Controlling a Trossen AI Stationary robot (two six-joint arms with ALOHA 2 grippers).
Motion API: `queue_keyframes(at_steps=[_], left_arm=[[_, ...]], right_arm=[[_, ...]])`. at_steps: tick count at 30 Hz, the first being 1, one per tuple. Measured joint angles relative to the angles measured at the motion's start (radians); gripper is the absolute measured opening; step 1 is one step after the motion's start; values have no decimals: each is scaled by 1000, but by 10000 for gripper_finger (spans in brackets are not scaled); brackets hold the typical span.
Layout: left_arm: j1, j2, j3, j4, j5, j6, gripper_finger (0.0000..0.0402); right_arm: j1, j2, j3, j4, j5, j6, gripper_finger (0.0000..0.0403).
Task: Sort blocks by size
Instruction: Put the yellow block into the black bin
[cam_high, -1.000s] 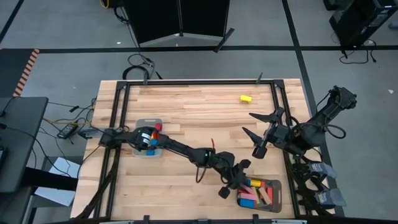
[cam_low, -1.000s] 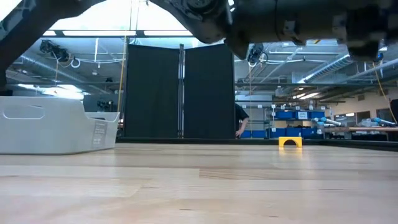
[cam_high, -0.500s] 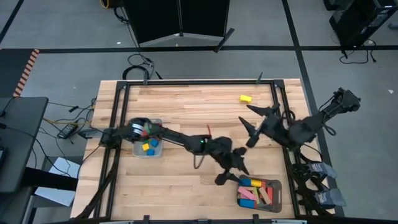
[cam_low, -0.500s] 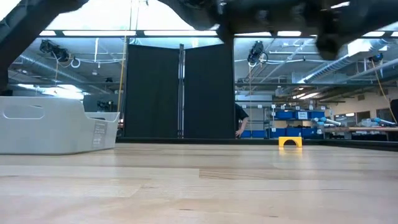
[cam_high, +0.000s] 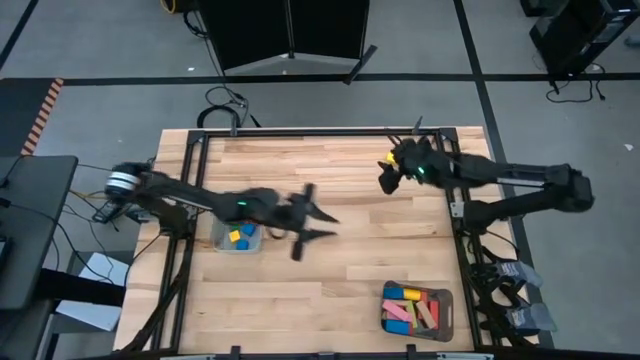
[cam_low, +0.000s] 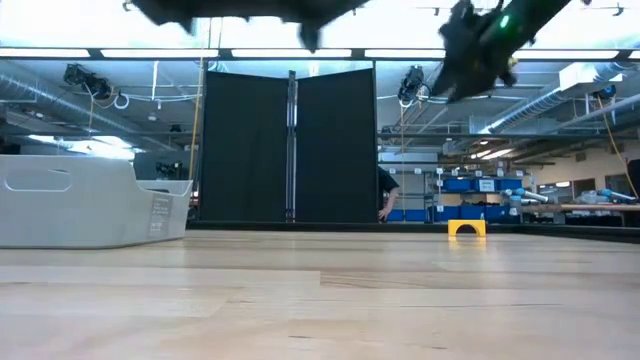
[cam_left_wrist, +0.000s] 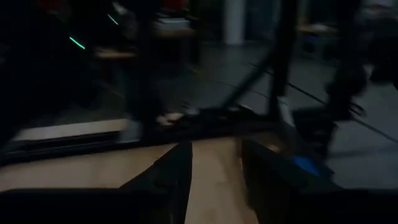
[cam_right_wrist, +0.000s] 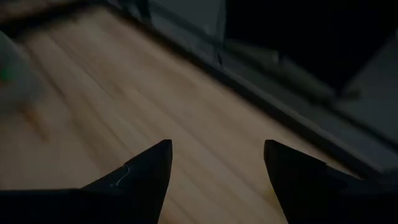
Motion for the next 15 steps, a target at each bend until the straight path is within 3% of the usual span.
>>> queue_keyframes(at_steps=[8, 15], left_arm=[[5, -443, -343, -31, -273, -60, 147], [16, -703, -454, -217, -426, -132, 147]], right_arm=[[-335, 212, 0, -74, -321, -181, 274], [-452, 425, 25, -121, -372, -393, 305]])
